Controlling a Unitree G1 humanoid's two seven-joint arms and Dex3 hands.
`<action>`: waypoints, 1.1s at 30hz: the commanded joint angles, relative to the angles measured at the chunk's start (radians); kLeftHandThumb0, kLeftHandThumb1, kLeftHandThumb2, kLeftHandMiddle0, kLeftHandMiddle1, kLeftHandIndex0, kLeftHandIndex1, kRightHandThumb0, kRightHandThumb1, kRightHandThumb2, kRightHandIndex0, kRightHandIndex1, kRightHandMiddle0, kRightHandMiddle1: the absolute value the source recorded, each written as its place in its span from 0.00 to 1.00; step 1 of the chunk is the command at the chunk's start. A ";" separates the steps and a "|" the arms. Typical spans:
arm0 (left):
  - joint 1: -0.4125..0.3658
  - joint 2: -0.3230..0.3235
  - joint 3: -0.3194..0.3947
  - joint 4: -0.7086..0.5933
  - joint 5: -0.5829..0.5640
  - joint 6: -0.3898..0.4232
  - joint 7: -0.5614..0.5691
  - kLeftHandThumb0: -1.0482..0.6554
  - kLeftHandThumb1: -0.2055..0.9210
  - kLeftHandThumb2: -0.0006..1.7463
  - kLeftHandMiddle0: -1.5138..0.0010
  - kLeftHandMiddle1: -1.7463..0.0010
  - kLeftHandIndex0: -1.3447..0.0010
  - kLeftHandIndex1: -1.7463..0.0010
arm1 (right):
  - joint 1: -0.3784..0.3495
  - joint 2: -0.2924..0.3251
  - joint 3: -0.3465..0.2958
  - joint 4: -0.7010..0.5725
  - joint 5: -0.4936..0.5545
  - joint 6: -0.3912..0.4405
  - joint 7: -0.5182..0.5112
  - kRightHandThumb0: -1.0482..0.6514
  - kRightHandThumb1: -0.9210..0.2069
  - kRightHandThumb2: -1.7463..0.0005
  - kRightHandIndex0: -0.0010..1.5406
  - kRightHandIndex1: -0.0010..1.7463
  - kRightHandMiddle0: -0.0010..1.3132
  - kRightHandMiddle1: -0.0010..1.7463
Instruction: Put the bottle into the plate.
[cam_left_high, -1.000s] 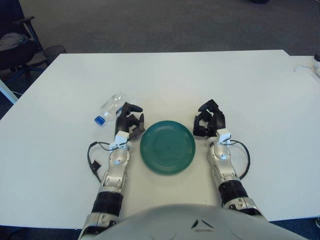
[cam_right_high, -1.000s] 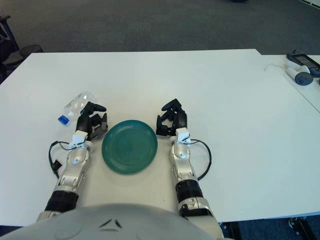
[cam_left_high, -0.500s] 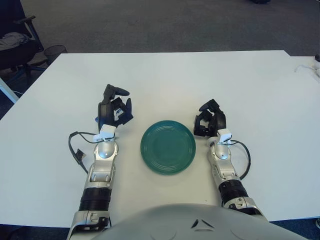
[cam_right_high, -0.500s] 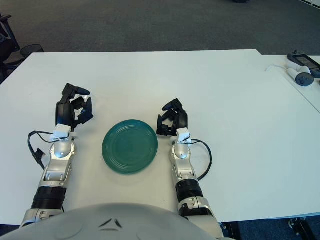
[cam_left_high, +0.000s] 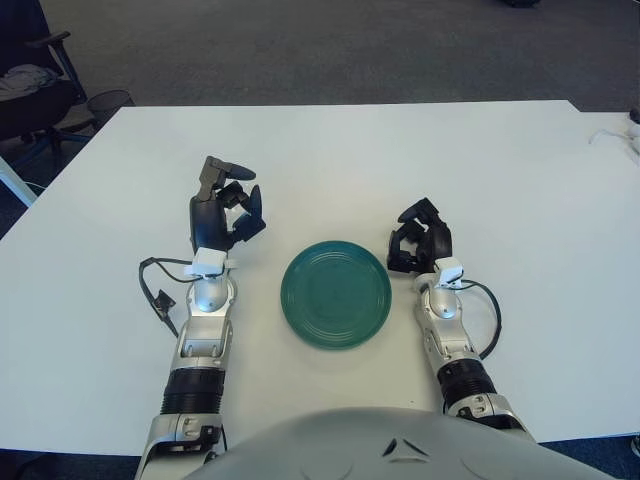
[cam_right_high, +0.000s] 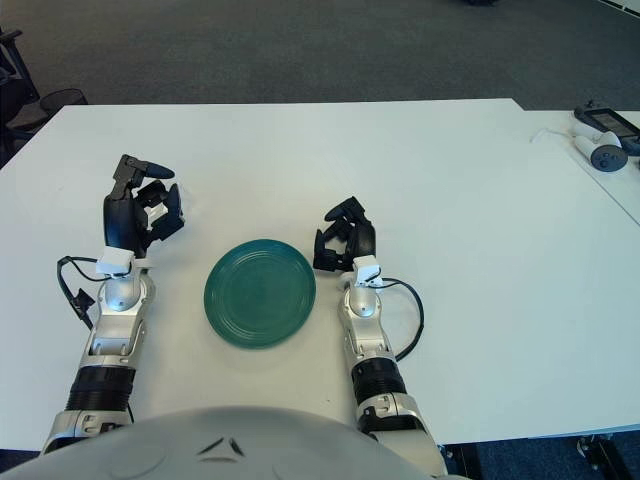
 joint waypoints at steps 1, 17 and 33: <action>-0.053 0.004 0.021 0.009 0.006 -0.030 0.021 0.38 0.70 0.56 0.37 0.00 0.69 0.00 | 0.106 -0.003 -0.026 0.125 0.015 0.088 0.000 0.61 0.73 0.12 0.54 0.93 0.42 1.00; -0.246 0.270 -0.041 0.044 0.765 0.479 0.047 0.24 0.96 0.32 0.84 0.07 0.92 0.10 | 0.082 0.001 -0.028 0.152 0.017 0.091 0.000 0.61 0.73 0.12 0.54 0.93 0.42 1.00; -0.333 0.419 -0.220 0.031 1.113 0.839 -0.481 0.00 1.00 0.40 1.00 1.00 1.00 0.98 | 0.056 0.005 -0.031 0.189 0.016 0.091 -0.002 0.62 0.74 0.12 0.54 0.92 0.42 1.00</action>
